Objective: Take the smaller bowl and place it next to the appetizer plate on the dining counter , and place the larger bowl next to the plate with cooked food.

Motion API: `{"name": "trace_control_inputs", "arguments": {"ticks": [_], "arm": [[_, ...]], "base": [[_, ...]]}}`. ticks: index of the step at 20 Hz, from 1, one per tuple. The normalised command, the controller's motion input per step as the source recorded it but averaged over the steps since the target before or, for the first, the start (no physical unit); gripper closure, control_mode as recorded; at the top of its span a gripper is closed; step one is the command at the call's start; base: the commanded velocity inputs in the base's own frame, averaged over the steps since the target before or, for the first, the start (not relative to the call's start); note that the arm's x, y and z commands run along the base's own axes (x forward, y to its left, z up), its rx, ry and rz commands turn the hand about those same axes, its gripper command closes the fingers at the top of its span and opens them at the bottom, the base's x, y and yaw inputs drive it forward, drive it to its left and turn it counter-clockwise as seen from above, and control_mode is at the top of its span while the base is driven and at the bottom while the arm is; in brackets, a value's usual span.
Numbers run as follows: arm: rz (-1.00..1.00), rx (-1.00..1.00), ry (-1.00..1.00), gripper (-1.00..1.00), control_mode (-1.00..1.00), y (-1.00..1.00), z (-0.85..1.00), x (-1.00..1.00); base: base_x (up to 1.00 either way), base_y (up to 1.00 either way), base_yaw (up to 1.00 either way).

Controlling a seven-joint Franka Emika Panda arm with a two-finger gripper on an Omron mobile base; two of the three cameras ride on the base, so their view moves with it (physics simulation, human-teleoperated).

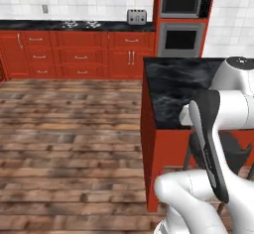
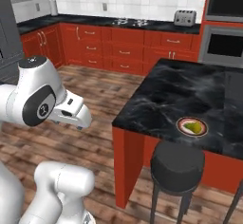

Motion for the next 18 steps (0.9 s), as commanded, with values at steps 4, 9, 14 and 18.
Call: {"name": "trace_control_inputs", "arguments": {"ticks": [4, 9, 14, 18], "arm": [[0.00, 0.00, 0.00, -1.00, 1.00, 0.00, 0.00, 0.00], [0.00, 0.00, 0.00, -1.00, 1.00, 0.00, 0.00, 0.00], [0.00, 0.00, 0.00, -1.00, 1.00, 0.00, 0.00, 0.00], [0.00, 0.00, 0.00, -1.00, 1.00, 0.00, 0.00, 0.00]], "base": [[0.02, 1.00, -0.16], [0.19, 1.00, -0.20], [0.56, 1.00, -0.26], [0.94, 1.00, -0.29]]}}
